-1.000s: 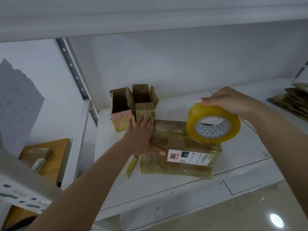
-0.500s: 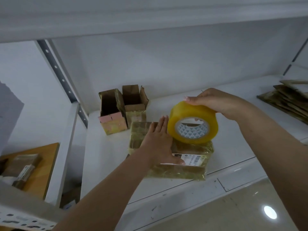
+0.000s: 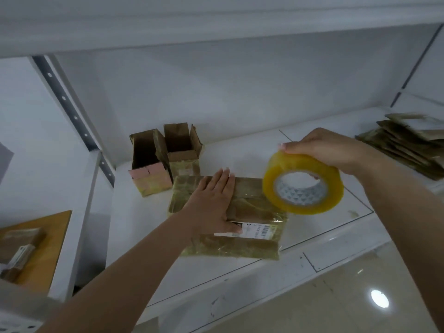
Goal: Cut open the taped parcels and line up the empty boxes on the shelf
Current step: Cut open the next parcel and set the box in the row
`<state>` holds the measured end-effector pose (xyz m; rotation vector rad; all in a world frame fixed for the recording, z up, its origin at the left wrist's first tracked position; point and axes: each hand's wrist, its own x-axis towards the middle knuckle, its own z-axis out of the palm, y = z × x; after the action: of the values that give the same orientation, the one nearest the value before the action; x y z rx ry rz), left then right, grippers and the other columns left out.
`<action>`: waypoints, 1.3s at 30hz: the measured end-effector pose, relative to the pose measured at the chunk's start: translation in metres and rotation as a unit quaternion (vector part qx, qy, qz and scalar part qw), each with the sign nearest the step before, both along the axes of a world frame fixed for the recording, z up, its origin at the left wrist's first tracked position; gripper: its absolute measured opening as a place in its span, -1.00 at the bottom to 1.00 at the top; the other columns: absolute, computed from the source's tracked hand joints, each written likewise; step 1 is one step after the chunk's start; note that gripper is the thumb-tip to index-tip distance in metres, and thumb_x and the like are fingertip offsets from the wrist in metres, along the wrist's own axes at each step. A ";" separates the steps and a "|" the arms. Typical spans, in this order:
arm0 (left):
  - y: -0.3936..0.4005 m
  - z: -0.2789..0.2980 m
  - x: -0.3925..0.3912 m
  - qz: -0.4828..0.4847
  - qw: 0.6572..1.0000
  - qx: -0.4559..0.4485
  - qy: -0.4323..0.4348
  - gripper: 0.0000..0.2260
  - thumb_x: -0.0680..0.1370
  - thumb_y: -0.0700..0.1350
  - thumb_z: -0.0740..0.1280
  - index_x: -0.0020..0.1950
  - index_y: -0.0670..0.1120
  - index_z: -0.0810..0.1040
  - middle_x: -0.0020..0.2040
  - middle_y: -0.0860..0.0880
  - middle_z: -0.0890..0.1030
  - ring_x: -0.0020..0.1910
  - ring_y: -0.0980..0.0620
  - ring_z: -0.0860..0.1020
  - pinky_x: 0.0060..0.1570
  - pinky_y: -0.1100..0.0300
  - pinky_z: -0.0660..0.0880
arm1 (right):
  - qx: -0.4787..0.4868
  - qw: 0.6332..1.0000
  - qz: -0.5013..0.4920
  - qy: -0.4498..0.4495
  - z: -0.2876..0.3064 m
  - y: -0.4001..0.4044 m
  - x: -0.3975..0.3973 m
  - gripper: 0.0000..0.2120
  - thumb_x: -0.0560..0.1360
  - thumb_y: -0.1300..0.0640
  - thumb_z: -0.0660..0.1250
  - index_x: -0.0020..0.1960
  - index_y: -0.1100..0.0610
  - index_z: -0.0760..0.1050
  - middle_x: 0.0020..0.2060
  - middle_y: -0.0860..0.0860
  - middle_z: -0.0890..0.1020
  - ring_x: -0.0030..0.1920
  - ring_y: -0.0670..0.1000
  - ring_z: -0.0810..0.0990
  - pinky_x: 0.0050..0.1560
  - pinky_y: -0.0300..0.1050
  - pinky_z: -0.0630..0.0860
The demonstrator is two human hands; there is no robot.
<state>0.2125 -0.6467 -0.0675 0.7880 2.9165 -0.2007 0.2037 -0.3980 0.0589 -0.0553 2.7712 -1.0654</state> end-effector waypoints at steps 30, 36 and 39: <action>-0.077 -0.021 0.030 0.384 0.740 0.506 0.222 -0.60 0.63 -0.19 0.19 0.48 -0.18 0.29 0.43 -0.16 0.34 0.40 -0.09 0.32 0.31 0.20 0.26 | 0.127 0.983 -0.091 -0.092 -0.129 0.015 0.011 -0.49 0.42 -0.30 0.37 -0.22 0.18 0.61 -0.31 0.11 0.65 -0.25 0.14 0.65 0.03 0.12 0.60; -0.092 -0.072 0.058 0.506 0.833 0.215 -0.054 -0.63 0.59 0.04 0.19 0.27 -0.17 0.48 0.20 -0.17 0.46 0.20 -0.21 0.46 0.09 -0.01 0.46 | 0.111 0.986 -0.093 -0.084 -0.130 -0.005 0.005 -0.48 0.41 -0.32 0.37 -0.21 0.19 0.58 -0.30 0.11 0.64 -0.26 0.12 0.64 -0.04 0.04 0.60; -0.086 -0.079 0.068 0.456 0.876 0.157 -0.027 -0.69 0.60 0.02 0.21 0.23 -0.13 0.54 0.17 -0.12 0.46 0.22 -0.16 0.42 0.04 -0.01 0.45 | 0.100 0.986 -0.096 -0.088 -0.131 -0.010 0.003 -0.49 0.42 -0.30 0.38 -0.18 0.20 0.58 -0.29 0.13 0.64 -0.25 0.12 0.64 -0.09 0.00 0.57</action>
<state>0.2805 -0.7324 -0.1465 -0.6048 2.9258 0.3812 0.2067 -0.4078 -0.0723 0.3224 2.7458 -0.7810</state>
